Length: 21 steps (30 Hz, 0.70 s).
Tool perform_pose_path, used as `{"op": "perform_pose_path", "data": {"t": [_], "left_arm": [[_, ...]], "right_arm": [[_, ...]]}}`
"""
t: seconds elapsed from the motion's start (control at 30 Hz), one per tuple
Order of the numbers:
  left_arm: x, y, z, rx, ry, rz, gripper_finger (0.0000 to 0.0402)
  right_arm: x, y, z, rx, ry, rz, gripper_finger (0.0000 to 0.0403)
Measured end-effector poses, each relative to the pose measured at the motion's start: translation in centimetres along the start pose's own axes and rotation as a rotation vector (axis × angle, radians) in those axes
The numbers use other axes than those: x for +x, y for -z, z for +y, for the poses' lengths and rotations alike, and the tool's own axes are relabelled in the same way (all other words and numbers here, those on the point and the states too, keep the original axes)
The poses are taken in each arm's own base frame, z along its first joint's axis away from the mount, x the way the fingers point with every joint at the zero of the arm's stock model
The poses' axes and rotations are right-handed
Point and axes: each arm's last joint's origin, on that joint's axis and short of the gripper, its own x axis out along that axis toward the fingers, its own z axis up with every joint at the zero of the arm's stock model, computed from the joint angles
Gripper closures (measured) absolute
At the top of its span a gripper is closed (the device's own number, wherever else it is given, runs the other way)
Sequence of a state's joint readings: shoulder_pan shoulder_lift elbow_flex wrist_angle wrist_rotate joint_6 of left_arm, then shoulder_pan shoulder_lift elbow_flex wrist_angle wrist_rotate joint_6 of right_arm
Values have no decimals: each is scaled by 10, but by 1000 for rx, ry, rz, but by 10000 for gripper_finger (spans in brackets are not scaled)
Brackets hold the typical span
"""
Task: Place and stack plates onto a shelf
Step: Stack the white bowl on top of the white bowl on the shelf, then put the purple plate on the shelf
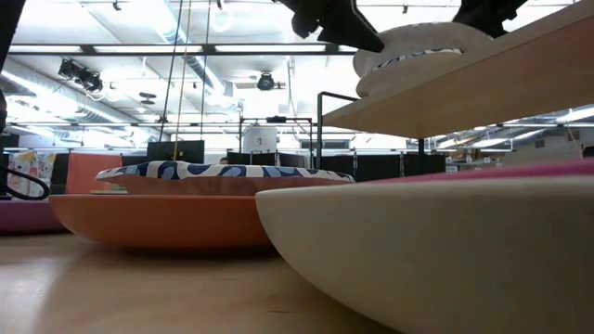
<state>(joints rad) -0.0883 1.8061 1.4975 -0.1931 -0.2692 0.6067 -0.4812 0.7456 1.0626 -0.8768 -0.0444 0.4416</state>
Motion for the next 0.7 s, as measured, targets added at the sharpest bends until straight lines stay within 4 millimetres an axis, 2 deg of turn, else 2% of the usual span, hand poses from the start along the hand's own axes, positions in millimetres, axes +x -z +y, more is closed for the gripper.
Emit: {"op": "perform_pose_path", "data": {"t": [0.2,0.7], "left_arm": [[-1,-2,-3,-42,6,-6,210],[-5,-8,-9,-34,18,-22,209]], "right_arm": [[0,0,0,0,0,0,275],[0,0,0,1,0,1,275]]}}
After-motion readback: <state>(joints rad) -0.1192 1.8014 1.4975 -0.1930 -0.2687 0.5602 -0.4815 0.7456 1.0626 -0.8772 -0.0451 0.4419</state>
